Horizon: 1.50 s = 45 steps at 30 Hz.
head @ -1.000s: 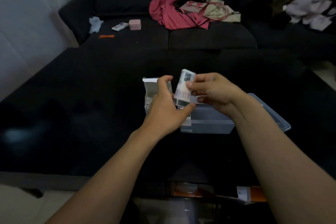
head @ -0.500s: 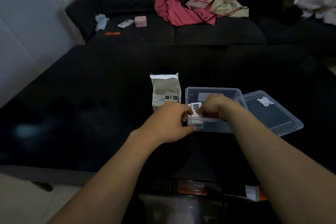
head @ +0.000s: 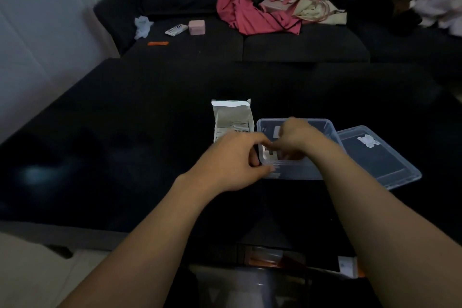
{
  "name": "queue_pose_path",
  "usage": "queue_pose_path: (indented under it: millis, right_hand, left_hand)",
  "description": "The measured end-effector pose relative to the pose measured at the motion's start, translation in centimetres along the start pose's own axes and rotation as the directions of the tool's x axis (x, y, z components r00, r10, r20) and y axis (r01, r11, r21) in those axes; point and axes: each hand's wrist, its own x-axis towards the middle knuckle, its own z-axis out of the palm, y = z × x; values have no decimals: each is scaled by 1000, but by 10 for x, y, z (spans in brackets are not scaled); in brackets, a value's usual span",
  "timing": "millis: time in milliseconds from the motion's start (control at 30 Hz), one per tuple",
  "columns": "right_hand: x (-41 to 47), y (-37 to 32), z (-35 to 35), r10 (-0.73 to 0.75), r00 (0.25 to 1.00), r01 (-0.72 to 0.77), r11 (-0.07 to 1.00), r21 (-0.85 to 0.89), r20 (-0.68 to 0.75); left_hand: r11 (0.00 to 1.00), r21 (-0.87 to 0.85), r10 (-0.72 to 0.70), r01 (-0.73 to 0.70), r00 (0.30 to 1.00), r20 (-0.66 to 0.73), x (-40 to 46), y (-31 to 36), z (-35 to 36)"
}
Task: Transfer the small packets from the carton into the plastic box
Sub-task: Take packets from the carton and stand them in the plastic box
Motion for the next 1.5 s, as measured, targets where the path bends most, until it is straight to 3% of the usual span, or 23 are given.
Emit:
queue_pose_path:
  millis: [67,133,200,300,400,500,833,1133,1333,1500]
  right_hand:
    - [-9,3,-13,-84,986,87,996,10,-147]
    - [-25,-2,-28,-251,916,290,954,82,-313]
    - [-48,-19,-34,-441,837,502,854,134,-323]
    - [-60,-44,-17,-589,770,601,799,-31,-246]
    - [-49,-56,5,-618,729,514,778,-362,-293]
    - [-43,-59,13,-615,709,432,765,-477,-345]
    - [-42,-64,16,-614,679,391,766,-511,-402]
    - [-35,-60,16,-651,655,477,751,-457,-384]
    - [-39,-50,3,-670,625,577,742,-342,-400]
    - [-44,-46,-5,-635,664,585,770,-254,-396]
  left_hand:
    - [996,-86,-49,32,976,-210,-1,-3,-14]
    - [985,-167,-119,46,878,-463,-2,-14,-32]
    - [980,-157,-189,120,806,-561,-4,-30,-46]
    - [971,-48,-229,233,860,-456,-7,-46,-49]
    - [978,18,-193,209,930,-313,-8,-46,-42]
    - [978,67,-168,196,942,-290,-9,-42,-41]
    - [957,-82,-291,280,919,-265,-5,-47,-34]
    - [939,-172,-332,297,913,-238,-4,-53,-32]
    - [953,-159,-295,256,902,-316,-4,-52,-31]
    - [981,-124,-182,146,913,-366,0,-43,-34]
